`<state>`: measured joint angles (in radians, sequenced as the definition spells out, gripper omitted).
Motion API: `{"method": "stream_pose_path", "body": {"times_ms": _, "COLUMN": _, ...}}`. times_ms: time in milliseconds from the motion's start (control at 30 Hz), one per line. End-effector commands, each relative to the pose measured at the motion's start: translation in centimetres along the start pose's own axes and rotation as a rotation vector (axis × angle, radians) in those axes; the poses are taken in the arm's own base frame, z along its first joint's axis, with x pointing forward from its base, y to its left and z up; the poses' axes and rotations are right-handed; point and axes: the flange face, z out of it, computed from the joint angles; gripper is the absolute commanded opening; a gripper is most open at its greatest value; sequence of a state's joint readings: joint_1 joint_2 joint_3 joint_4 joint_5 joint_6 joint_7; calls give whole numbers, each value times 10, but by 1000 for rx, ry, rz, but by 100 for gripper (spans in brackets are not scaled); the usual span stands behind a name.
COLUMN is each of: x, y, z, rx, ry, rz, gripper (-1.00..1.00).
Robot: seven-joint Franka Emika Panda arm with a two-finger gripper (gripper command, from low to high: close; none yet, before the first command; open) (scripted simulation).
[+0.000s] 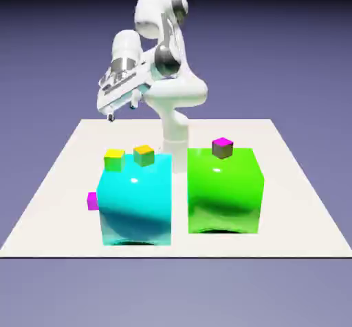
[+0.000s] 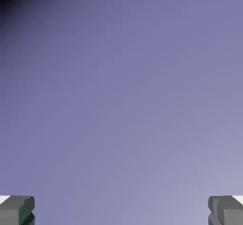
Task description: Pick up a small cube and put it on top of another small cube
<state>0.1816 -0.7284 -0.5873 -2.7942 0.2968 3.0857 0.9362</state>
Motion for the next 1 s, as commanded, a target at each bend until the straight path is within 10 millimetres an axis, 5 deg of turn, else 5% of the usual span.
{"method": "stream_pose_path", "body": {"times_ms": 0, "x": 11, "y": 4, "z": -2, "rx": 9, "ry": 0, "rz": 61, "gripper": 0}}
{"method": "stream_pose_path", "body": {"times_ms": 267, "x": 94, "y": 52, "z": -10, "rx": 63, "ry": -8, "rz": 552, "gripper": 0}}
{"method": "stream_pose_path", "body": {"times_ms": 533, "x": 155, "y": 129, "z": -3, "rx": 77, "ry": -25, "rz": 1049, "gripper": 0}}
{"method": "stream_pose_path", "body": {"times_ms": 767, "x": 184, "y": 213, "z": 14, "rx": 49, "ry": -32, "rz": 1486, "gripper": 0}}
{"method": "stream_pose_path", "body": {"times_ms": 967, "x": 187, "y": 293, "z": 31, "rx": -8, "ry": -21, "rz": 1859, "gripper": 0}}
